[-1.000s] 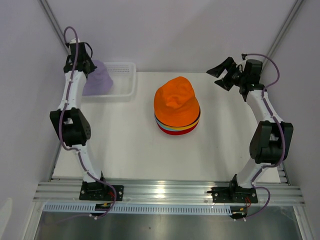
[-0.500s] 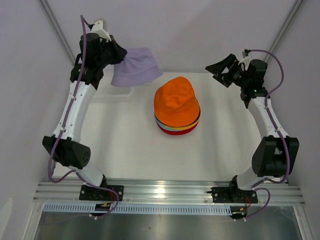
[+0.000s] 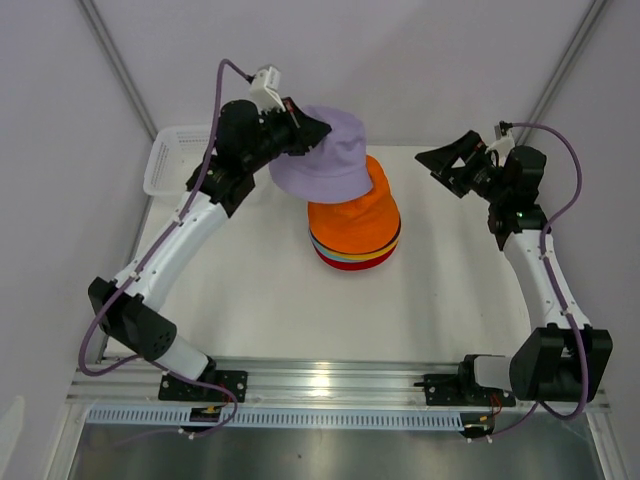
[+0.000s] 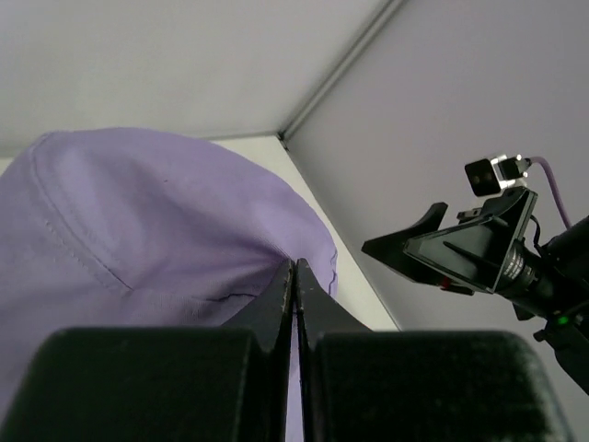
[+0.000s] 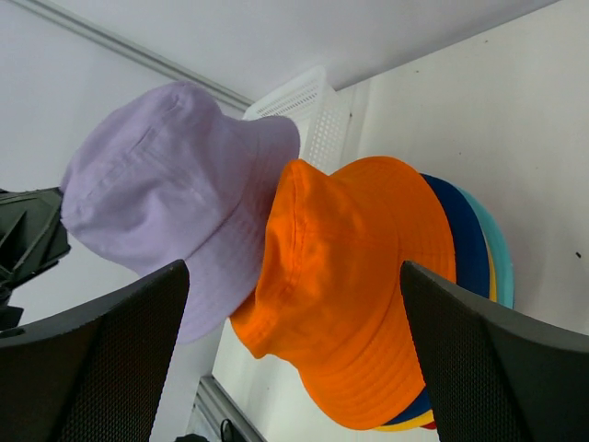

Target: Stack the hats

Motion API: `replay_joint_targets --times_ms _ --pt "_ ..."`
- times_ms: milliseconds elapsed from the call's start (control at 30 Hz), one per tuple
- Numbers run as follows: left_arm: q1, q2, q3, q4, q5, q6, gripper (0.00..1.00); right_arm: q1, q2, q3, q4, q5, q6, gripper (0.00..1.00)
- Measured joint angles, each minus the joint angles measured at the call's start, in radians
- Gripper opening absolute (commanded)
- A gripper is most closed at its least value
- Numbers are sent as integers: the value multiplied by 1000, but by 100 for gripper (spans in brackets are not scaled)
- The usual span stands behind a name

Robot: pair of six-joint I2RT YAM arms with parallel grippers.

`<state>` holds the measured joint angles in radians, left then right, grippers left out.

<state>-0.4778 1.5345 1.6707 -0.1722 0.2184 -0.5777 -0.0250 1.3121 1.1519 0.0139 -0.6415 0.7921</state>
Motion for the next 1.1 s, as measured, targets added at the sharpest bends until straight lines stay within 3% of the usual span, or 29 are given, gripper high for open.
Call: replay_joint_targets --times_ms 200,600,833,1100 --pt "-32 -5 -86 87 -14 -70 1 -3 -58 -42 -1 16 6 99" --pt "-153 -7 -63 124 -32 -64 1 -14 -58 -69 -2 47 47 100" --pt "-188 -29 -183 144 -70 -67 1 -18 -58 -121 15 50 90 99" --pt "-187 -28 17 127 -163 -22 1 -19 -46 -124 59 49 122 100"
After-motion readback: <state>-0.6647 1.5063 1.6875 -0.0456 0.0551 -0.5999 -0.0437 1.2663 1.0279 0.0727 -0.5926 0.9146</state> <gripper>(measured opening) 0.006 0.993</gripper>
